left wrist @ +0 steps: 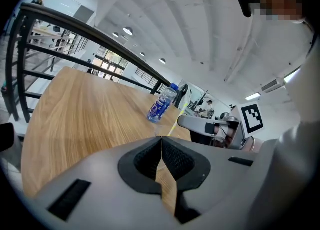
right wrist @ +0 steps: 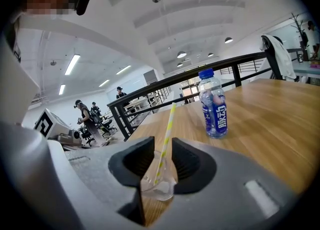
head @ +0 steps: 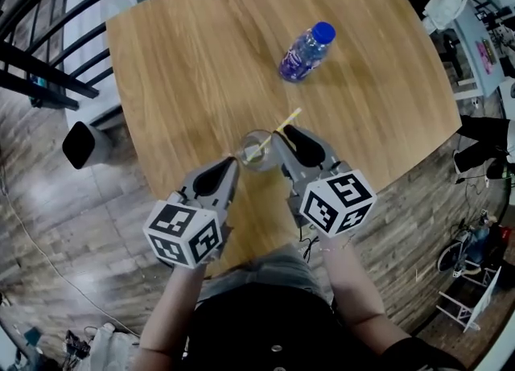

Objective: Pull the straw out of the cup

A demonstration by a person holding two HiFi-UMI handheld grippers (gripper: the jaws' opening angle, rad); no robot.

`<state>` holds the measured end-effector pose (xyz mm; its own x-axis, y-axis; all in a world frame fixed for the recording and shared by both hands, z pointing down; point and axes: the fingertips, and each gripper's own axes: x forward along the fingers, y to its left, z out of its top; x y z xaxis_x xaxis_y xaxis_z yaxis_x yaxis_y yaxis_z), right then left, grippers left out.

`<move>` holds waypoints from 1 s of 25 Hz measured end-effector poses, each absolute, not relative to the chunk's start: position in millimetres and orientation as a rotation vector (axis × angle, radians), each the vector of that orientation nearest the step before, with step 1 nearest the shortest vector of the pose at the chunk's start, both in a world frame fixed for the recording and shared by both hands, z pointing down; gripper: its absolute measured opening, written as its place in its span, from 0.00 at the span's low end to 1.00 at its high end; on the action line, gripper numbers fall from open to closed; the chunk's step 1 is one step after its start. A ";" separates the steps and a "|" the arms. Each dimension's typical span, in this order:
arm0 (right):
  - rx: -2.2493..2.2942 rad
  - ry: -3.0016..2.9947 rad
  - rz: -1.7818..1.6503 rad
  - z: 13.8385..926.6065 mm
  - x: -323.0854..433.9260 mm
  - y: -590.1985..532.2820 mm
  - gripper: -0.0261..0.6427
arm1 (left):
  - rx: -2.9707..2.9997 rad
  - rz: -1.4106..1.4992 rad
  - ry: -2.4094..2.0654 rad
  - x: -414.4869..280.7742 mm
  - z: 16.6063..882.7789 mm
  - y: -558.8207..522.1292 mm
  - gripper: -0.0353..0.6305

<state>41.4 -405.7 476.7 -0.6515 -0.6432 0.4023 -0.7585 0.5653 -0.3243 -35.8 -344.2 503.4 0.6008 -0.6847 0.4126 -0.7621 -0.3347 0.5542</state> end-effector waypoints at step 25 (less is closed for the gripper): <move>1.083 -2.628 0.696 466.5 31.9 -384.0 0.07 | 2.081 0.143 -1.176 -47.9 505.2 -331.3 0.08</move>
<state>31.9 -384.0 466.5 -0.7062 -0.6061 0.3659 -0.7077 0.6176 -0.3431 -47.9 -331.3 505.2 0.5756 -0.6994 0.4238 -0.7807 -0.3156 0.5394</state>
